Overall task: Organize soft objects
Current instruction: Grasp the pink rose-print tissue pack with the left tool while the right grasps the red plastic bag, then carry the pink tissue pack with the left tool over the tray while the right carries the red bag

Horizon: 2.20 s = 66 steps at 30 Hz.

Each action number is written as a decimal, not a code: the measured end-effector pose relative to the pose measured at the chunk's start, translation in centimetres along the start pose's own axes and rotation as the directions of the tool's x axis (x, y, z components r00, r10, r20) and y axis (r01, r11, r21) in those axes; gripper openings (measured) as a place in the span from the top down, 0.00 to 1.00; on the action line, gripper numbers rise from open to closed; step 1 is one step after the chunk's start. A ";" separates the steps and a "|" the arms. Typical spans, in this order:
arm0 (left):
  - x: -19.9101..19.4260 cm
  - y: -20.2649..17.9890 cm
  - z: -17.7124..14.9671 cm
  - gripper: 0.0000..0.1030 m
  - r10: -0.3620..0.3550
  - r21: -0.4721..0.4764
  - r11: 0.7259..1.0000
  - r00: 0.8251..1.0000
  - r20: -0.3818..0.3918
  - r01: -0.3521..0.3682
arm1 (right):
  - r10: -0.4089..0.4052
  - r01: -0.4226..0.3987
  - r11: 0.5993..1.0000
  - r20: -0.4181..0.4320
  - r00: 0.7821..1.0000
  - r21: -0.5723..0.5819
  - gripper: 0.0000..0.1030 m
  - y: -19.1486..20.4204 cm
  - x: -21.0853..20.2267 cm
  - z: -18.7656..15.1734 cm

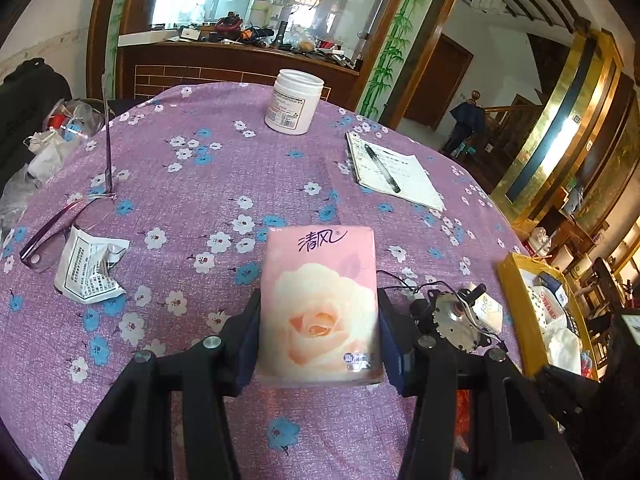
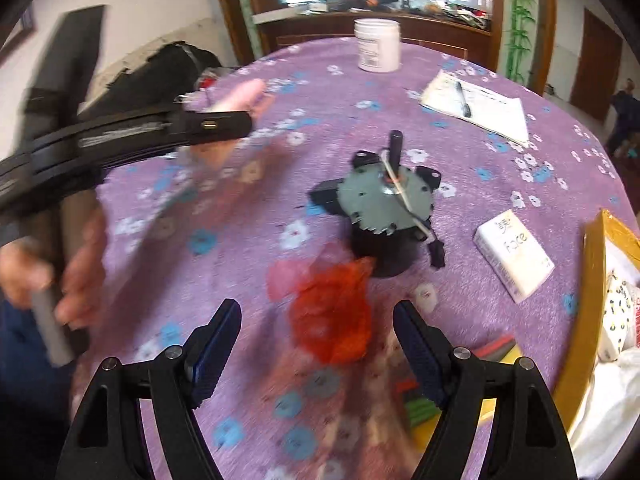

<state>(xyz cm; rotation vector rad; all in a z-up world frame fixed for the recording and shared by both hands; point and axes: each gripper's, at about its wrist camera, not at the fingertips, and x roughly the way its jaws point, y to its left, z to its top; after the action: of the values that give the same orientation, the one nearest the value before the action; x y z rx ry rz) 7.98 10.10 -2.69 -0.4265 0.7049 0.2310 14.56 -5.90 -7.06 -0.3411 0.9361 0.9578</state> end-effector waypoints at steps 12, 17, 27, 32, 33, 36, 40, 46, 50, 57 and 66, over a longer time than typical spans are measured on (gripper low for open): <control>0.0 -2.5 -1.2 0.51 0.006 0.080 0.997 1.000 0.028 -0.008 | 0.073 -0.084 0.996 0.213 0.974 0.042 0.59 -0.7 -2.7 -0.5; -0.4 -3.4 -1.5 0.51 0.010 0.111 0.994 0.998 0.066 -0.017 | 0.061 -0.086 0.993 0.270 0.961 0.081 0.59 -1.5 -4.0 -0.3; -1.2 -4.9 -2.1 0.51 -0.027 0.172 0.985 0.993 0.111 0.008 | 0.003 -0.060 0.985 0.334 0.943 0.161 0.59 -3.6 -5.4 -0.1; -1.6 -5.5 -2.4 0.51 -0.067 0.193 0.980 0.990 0.126 0.042 | -0.036 -0.049 0.975 0.370 0.928 0.218 0.59 -5.4 -6.7 0.0; -1.7 -5.7 -2.5 0.51 -0.071 0.197 0.979 0.989 0.131 0.044 | -0.042 -0.047 0.973 0.379 0.925 0.224 0.59 -5.6 -7.0 0.0; -1.8 -6.0 -2.6 0.51 -0.087 0.210 0.976 0.987 0.136 0.057 | -0.066 -0.043 0.966 0.404 0.912 0.255 0.59 -6.5 -8.0 -0.1; -1.6 -6.3 -2.8 0.51 -0.099 0.217 0.974 0.986 0.136 0.068 | -0.093 -0.039 0.955 0.419 0.903 0.295 0.60 -7.8 -8.9 -0.1; -1.1 -6.4 -2.8 0.51 -0.113 0.209 0.974 0.986 0.125 0.085 | -0.147 -0.025 0.928 0.426 0.893 0.371 0.60 -10.3 -9.9 -0.2; -0.5 -6.5 -2.6 0.51 -0.088 0.190 0.979 0.992 0.095 0.069 | -0.172 -0.023 0.906 0.418 0.892 0.423 0.60 -12.2 -10.6 -0.5; -1.6 -9.5 -1.9 0.51 -0.105 0.227 0.970 0.991 0.082 0.084 | -0.213 -0.058 0.840 0.425 0.880 0.540 0.60 -16.2 -12.7 -1.8; -0.9 -19.7 -1.5 0.51 -0.295 0.275 0.919 0.955 0.010 0.281 | -0.309 -0.091 0.726 0.442 0.842 0.682 0.60 -22.4 -16.4 -5.2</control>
<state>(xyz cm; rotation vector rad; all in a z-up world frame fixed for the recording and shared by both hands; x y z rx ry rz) 13.29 -8.15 2.83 -0.2559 0.6039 -0.1341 26.27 -30.65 0.06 0.4913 0.6728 0.4791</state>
